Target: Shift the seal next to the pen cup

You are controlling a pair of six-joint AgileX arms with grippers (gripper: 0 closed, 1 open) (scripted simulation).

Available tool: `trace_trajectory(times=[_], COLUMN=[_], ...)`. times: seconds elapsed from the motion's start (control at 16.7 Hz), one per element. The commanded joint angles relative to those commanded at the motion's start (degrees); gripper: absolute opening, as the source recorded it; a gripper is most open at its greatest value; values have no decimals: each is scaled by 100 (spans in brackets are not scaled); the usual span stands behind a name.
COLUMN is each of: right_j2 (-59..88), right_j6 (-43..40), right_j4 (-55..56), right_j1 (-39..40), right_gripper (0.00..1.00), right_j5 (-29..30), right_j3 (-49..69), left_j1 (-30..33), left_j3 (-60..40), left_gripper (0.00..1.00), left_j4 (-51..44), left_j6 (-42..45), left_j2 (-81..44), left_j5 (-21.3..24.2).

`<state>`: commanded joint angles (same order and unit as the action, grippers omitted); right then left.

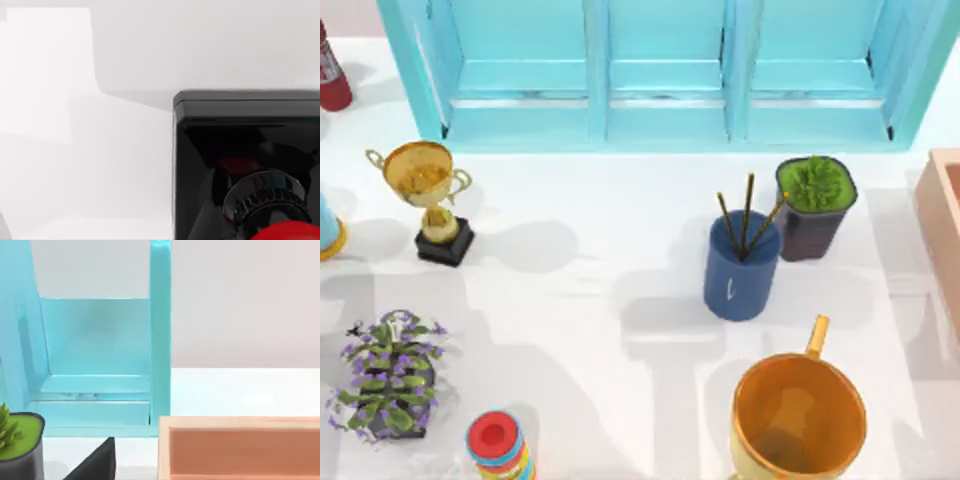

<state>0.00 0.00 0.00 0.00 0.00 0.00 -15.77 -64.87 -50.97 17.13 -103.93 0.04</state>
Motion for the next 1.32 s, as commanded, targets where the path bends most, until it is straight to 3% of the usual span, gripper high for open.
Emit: trace_trajectory(times=[0.24, 0.84, 1.32], right_j2=[0, 0, 0], right_j6=[0, 0, 0], right_j4=[0, 0, 0], right_j1=[0, 0, 0], right_gripper=[100, 100, 100], right_j5=[0, 0, 0], right_j3=[0, 0, 0], left_j1=[229, 2548, 2714], left_j3=[-228, -2305, -2562], left_gripper=[0, 0, 0], left_j4=[-227, -3034, -3197], left_j6=[-206, -2545, -2726], left_j2=[35, 697, 552], left_j5=[3, 0, 1])
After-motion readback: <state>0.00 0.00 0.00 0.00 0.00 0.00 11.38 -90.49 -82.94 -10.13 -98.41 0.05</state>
